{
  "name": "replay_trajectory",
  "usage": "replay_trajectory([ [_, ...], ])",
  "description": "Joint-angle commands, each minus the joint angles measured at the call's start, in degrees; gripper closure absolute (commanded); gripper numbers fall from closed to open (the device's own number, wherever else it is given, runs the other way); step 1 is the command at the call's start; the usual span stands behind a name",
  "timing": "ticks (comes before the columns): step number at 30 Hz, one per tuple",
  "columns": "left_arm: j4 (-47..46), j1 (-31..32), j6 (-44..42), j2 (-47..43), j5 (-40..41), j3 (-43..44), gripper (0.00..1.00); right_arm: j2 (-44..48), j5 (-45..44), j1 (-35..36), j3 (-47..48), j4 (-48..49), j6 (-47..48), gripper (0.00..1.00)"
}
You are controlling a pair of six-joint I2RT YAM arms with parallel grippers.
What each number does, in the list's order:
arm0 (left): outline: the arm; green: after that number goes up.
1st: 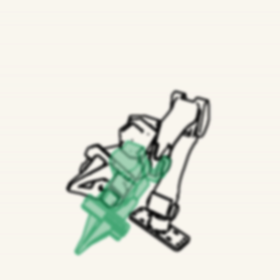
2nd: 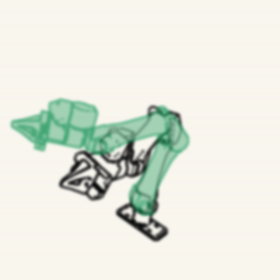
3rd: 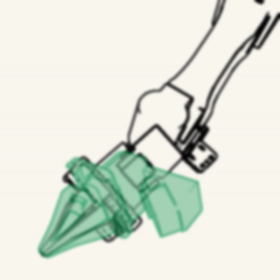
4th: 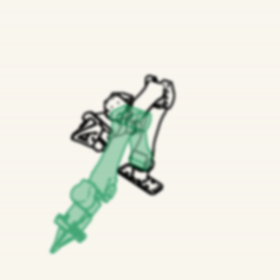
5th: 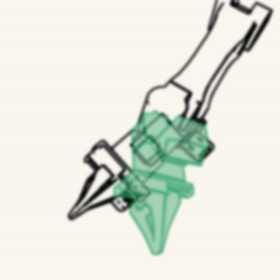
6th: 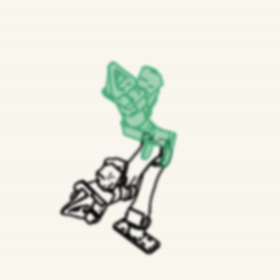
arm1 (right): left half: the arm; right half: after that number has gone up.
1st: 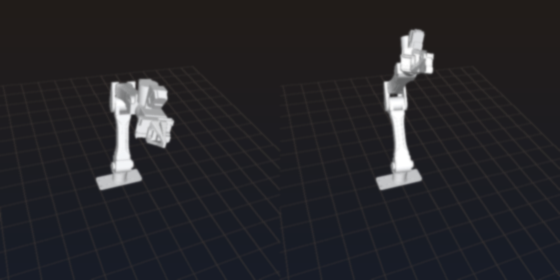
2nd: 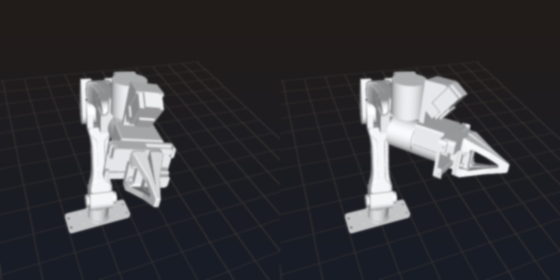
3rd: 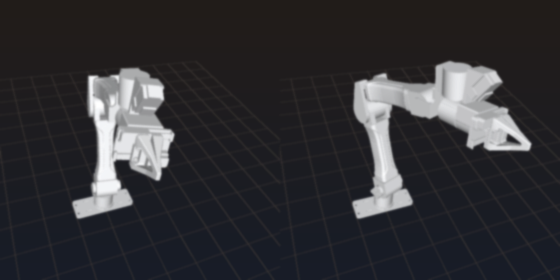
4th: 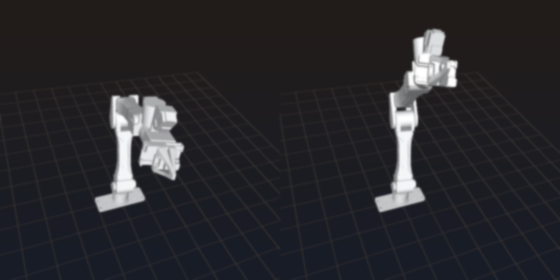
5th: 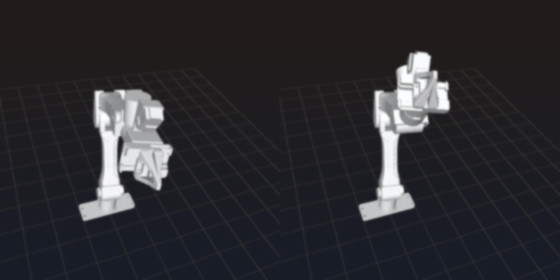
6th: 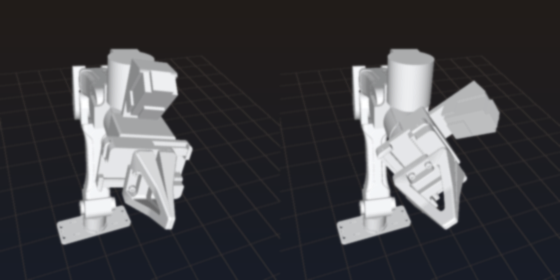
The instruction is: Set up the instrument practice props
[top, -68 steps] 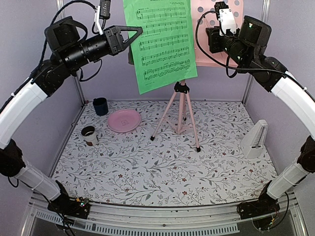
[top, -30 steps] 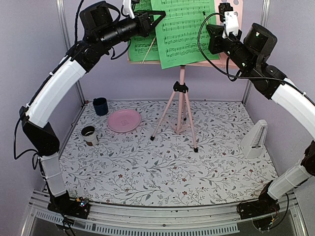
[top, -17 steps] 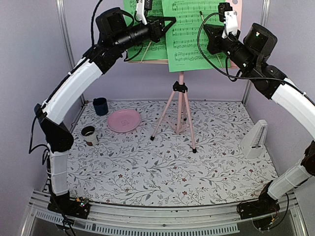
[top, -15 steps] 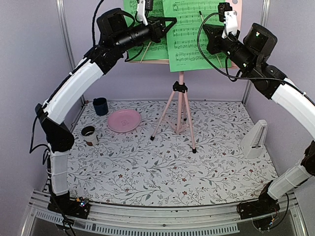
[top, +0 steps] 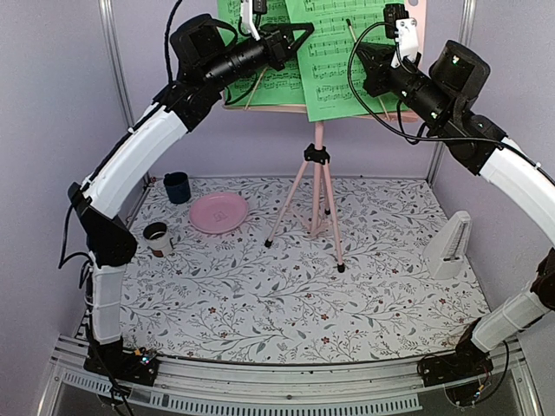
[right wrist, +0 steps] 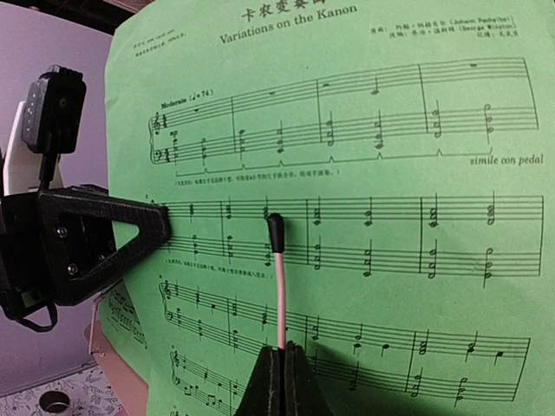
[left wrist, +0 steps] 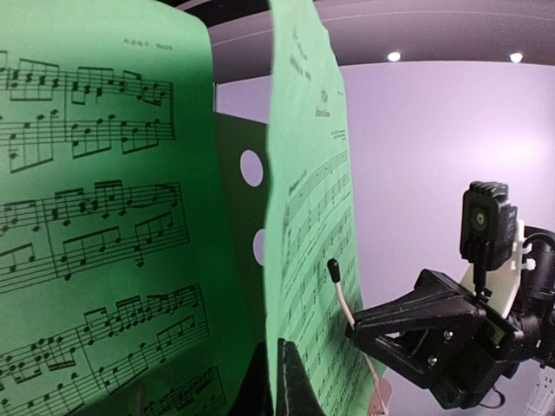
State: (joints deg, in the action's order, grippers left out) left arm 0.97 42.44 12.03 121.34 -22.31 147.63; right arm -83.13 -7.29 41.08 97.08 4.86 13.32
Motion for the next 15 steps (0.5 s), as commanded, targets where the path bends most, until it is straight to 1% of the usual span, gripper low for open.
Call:
replay_trajectory([
  [1, -2.1, -0.7, 1.8, 1.6, -1.3, 0.9, 1.00, 1.6, 3.0, 0.2, -0.6, 0.1, -0.5, 1.00],
  [11, -4.1, -0.7, 3.2, 3.2, -2.7, 1.8, 1.00, 1.5, 6.4, 0.1, -0.3, -0.3, -1.0, 1.00],
  [12, -4.1, -0.6, 3.1, 3.2, -2.7, 1.8, 1.00, 1.3, 6.7, 0.2, -0.2, -0.4, -1.0, 0.96],
  [13, -4.2, -0.7, 3.0, 3.2, -2.6, 1.8, 1.00, 1.2, 7.0, 0.1, 0.1, -0.8, -0.9, 0.89],
  [14, -4.3, -0.7, 2.9, 3.1, -2.4, 1.8, 1.00, 1.2, 7.0, 0.1, 0.2, -1.1, -0.9, 0.77],
  [15, -4.4, -0.7, 2.8, 3.1, -2.5, 1.8, 1.00, 1.3, 6.8, 0.1, 0.3, -1.4, -1.0, 0.68],
])
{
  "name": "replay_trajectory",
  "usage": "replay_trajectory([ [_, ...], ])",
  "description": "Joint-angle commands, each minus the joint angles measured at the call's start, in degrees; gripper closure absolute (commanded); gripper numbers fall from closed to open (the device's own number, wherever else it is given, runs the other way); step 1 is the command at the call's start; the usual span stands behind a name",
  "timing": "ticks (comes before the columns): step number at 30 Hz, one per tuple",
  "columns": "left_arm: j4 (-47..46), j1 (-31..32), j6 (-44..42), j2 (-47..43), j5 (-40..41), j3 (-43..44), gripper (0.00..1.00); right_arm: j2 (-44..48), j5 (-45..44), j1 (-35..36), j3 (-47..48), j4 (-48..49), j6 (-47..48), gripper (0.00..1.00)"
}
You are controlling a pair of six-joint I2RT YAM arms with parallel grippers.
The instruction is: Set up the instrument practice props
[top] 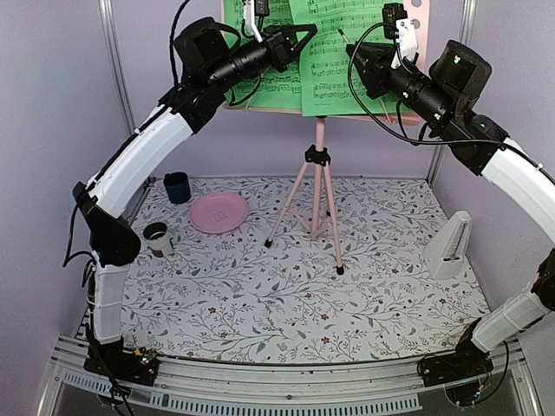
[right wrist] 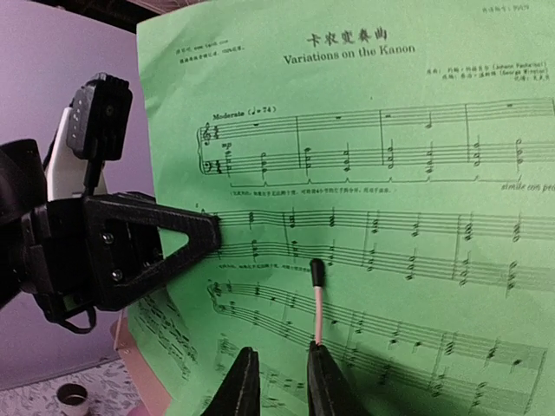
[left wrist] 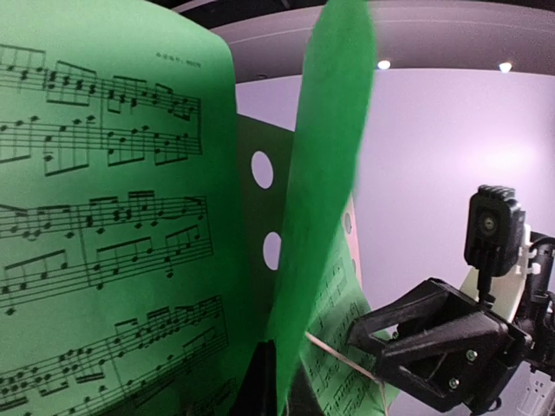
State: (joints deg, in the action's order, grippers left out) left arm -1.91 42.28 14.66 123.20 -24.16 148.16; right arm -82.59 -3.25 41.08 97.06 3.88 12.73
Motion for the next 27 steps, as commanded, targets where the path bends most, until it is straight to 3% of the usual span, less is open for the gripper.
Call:
replay_trajectory([
  [1, -1.4, -0.5, 0.1, 1.1, -0.5, 1.3, 1.00, 1.1, 2.3, 0.1, 0.3, -0.6, -0.5, 0.62],
  [8, -1.2, -0.6, 0.1, 0.9, -0.6, 0.9, 0.99, 4.8, 0.9, 0.1, 0.1, -1.3, -0.4, 0.52],
  [12, -0.9, -0.6, 0.0, 0.4, -0.5, 0.2, 0.85, 7.2, -1.4, 0.1, 0.1, -1.5, 0.0, 0.50],
  [15, -0.8, -0.4, -0.5, -1.0, -0.3, -1.6, 0.64, 8.2, -6.1, -0.1, 0.6, -1.6, 1.0, 0.49],
  [18, -0.3, 0.7, -2.5, -3.4, 2.0, -4.1, 0.55, 8.5, -11.4, -0.9, 1.2, -2.1, 2.3, 0.49],
  [27, 1.6, 3.1, -5.7, -6.9, 7.7, -8.3, 0.59, 9.5, -12.5, -4.9, 0.3, -3.7, 1.5, 0.52],
])
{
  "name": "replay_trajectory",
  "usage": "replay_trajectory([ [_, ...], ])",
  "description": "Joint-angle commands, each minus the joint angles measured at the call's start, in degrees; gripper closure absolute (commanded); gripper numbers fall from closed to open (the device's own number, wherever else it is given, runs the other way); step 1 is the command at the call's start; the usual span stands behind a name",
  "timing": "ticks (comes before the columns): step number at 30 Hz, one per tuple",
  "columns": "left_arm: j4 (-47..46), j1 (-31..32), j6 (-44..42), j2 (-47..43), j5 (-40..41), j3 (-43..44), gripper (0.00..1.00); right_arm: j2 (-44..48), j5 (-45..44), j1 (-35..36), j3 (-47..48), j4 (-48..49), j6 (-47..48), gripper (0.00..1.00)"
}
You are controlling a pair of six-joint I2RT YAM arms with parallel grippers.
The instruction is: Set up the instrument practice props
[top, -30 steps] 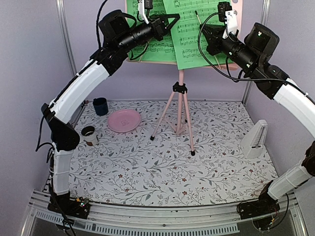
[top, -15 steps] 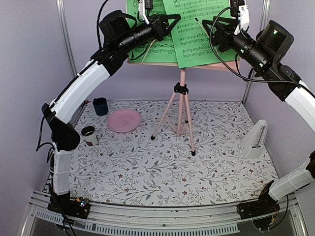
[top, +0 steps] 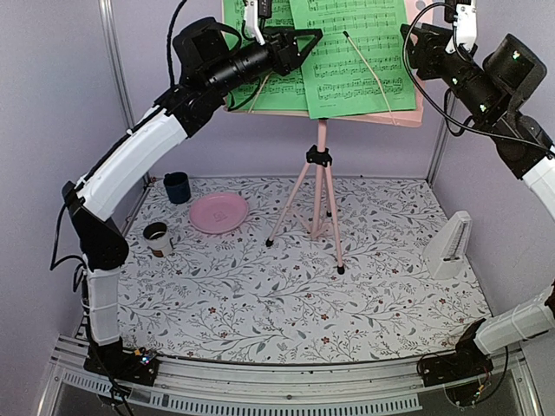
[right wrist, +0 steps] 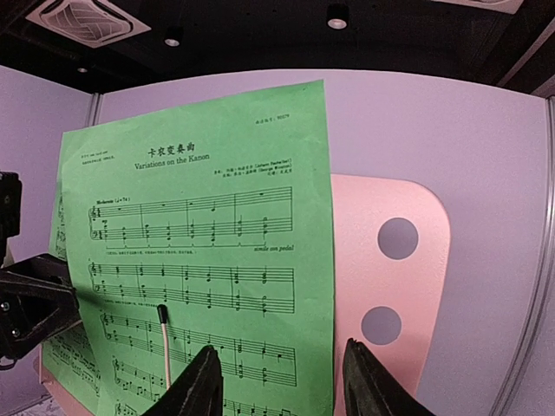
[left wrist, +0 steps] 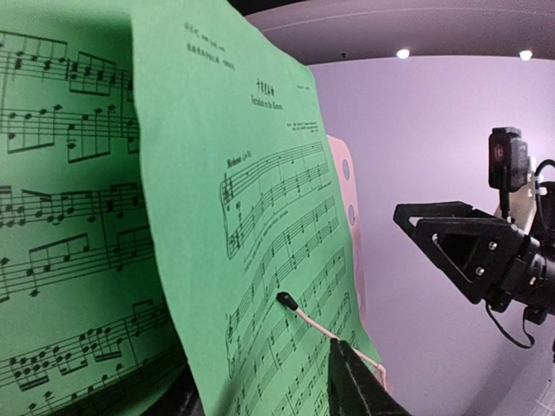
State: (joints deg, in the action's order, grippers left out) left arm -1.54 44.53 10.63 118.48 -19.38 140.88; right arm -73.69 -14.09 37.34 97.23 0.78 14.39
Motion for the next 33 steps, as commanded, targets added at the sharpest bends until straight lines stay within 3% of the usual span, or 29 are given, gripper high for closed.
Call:
replay_trajectory([
  [1, 1.3, 1.1, -2.0, -2.2, 3.5, -1.2, 0.60, 0.6, -1.6, -1.3, 0.0, -0.7, -0.2, 0.53],
  [11, 1.0, 1.8, -4.0, -2.8, 5.9, -1.6, 0.82, -0.4, 1.3, -4.9, -0.4, -0.6, -1.4, 0.58],
  [25, 0.4, 1.8, -4.5, -0.5, 4.2, 1.1, 0.86, -4.9, 5.7, -5.6, 1.8, 0.3, -3.8, 0.61],
  [29, 0.2, 1.8, -4.9, -0.2, 4.1, 1.3, 0.87, -5.5, 7.1, -5.7, 2.6, 0.5, -4.3, 0.70],
  [33, 0.3, 1.8, -5.3, -0.2, 4.0, 1.3, 0.87, -5.3, 8.3, -5.7, 2.6, 0.9, -5.0, 0.88],
])
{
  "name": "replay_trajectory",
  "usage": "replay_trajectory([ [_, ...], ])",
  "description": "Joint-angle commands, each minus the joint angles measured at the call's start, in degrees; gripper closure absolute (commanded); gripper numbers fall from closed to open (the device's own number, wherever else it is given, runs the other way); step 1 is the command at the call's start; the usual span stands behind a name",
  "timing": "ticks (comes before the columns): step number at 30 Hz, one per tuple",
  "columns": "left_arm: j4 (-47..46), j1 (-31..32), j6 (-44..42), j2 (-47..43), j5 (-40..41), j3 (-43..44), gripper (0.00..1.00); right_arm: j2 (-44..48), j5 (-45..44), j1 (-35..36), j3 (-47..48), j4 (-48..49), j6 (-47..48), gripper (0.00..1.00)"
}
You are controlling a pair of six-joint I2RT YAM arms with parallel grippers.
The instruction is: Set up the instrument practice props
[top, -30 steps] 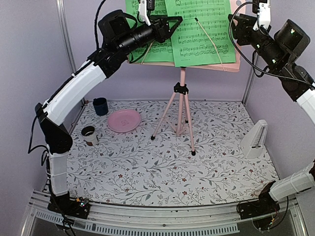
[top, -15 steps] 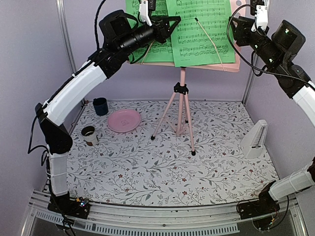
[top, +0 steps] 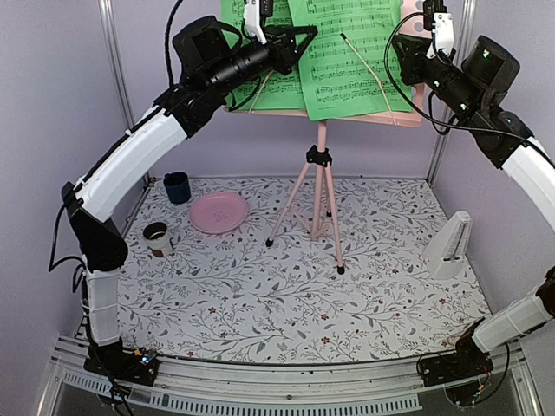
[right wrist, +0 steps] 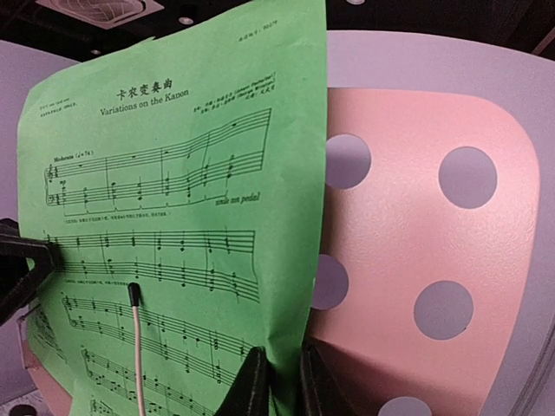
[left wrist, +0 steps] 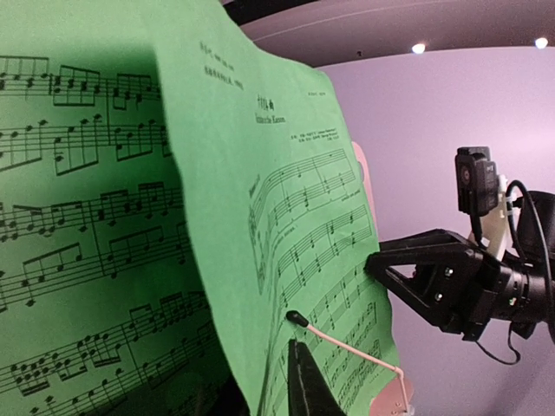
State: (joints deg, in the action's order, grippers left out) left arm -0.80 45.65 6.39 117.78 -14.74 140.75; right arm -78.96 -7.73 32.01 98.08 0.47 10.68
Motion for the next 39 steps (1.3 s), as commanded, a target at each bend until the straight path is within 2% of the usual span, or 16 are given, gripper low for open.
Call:
replay_trajectory([
  [1, -0.4, 0.7, -1.2, 0.5, -0.6, 1.5, 0.88, 0.0, 2.2, -0.4, 1.7, 1.3, -1.3, 0.91],
  [5, -0.3, 0.7, -1.6, 0.5, -0.6, 1.5, 0.87, 0.6, 3.0, -0.4, 1.3, 1.7, -1.4, 1.00],
  [10, 0.1, 0.7, -1.7, 0.4, 0.1, 1.4, 0.85, 1.8, 0.4, -0.3, -0.1, 2.8, -1.6, 1.00],
  [18, -0.3, 0.7, -1.7, -2.2, 1.9, -0.9, 0.60, 4.4, -5.4, -0.4, -4.5, 5.4, -1.3, 1.00],
  [34, 0.4, 1.4, -3.3, -7.1, 3.6, -3.4, 0.43, 6.6, -7.9, -0.4, -8.5, 7.2, 0.3, 1.00],
  [38, 0.6, 1.5, -4.7, -9.5, 5.1, -5.8, 0.41, 7.6, -8.8, -0.3, -9.2, 7.3, 0.3, 0.90],
  [39, 0.2, 1.4, -5.0, -10.2, 5.5, -6.8, 0.41, 7.9, -9.0, -0.4, -9.3, 7.4, 0.3, 0.84],
])
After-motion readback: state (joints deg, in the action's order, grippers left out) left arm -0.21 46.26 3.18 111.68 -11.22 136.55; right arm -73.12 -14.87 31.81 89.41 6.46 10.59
